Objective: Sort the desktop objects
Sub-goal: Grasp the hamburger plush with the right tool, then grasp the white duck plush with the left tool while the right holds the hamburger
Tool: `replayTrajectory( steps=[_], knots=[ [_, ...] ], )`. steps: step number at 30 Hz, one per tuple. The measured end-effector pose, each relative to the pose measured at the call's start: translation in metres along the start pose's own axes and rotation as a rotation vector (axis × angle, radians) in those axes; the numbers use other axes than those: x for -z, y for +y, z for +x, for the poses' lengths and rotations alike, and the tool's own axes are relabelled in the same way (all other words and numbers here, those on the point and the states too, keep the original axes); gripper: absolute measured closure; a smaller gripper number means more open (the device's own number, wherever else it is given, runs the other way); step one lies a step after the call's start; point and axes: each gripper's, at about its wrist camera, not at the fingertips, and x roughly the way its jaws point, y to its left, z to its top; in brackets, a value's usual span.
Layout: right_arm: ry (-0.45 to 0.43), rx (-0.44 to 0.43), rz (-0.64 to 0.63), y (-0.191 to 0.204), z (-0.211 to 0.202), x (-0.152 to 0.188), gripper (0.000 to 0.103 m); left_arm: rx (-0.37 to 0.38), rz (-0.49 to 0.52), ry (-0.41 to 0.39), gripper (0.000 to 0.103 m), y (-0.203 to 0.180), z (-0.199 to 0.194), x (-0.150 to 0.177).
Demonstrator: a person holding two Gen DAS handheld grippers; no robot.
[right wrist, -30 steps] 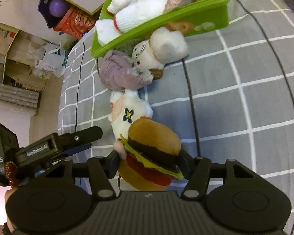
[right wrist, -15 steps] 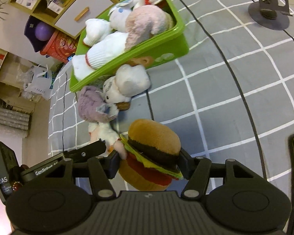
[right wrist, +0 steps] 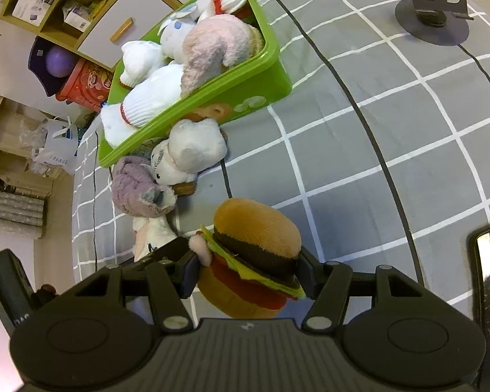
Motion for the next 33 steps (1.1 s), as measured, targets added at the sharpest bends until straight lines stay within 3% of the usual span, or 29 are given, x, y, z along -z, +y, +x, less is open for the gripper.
replayTrajectory(
  steps=[14, 33],
  knots=[
    [-0.028, 0.008, -0.011, 0.002, -0.008, -0.001, 0.042, 0.036, 0.069, 0.008, 0.032, 0.003, -0.014, 0.006],
    [-0.089, -0.031, -0.002, 0.005, -0.032, -0.006, 0.042, 0.117, 0.097, -0.073, 0.033, 0.005, -0.056, 0.010]
  ],
)
